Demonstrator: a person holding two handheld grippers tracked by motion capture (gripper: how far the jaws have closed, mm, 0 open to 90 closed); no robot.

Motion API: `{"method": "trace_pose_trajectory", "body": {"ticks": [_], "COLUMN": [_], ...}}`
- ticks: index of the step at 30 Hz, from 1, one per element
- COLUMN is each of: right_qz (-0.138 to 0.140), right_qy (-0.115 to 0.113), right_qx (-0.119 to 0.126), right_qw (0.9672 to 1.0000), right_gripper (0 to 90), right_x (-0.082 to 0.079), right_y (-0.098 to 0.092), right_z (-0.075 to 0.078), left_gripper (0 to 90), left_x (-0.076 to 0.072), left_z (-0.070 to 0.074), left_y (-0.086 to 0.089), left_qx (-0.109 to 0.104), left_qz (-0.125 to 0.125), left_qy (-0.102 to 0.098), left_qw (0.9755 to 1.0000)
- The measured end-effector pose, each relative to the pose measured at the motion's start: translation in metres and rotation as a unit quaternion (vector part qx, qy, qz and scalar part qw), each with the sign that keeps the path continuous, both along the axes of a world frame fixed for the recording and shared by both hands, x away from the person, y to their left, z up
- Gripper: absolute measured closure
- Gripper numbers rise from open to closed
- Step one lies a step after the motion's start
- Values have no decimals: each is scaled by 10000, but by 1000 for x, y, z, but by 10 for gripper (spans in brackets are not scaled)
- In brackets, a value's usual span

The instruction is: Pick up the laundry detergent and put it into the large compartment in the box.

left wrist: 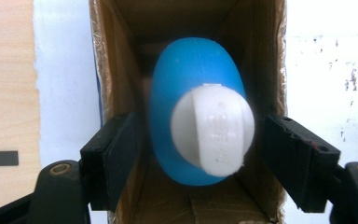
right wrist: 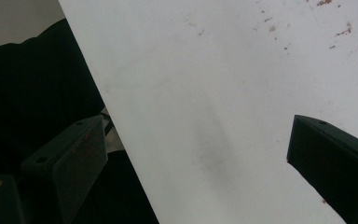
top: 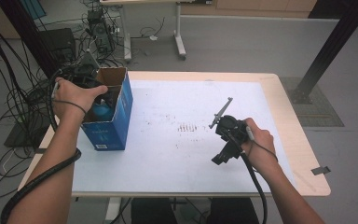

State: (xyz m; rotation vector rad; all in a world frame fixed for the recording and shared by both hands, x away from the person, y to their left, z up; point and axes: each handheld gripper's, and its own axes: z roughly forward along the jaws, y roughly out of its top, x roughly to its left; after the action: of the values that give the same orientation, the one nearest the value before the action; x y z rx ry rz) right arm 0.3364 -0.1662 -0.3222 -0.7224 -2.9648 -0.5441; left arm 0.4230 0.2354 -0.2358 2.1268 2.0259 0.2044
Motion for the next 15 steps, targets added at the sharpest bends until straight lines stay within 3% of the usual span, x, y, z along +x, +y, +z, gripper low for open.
{"method": "trace_pose_trajectory", "body": {"ticks": [15], "right_qz": [-2], "right_qy": [6], "right_qx": [-5], "right_qw": [10000], "right_gripper": [46], "right_x": [2], "right_y": [0], "right_z": [0], "left_gripper": [207], "left_x": [-7], "left_z": [23], "left_y": [-6], "left_qx": [37], "left_qz": [-148], "left_qy": [-126], "left_qw": [9998]}}
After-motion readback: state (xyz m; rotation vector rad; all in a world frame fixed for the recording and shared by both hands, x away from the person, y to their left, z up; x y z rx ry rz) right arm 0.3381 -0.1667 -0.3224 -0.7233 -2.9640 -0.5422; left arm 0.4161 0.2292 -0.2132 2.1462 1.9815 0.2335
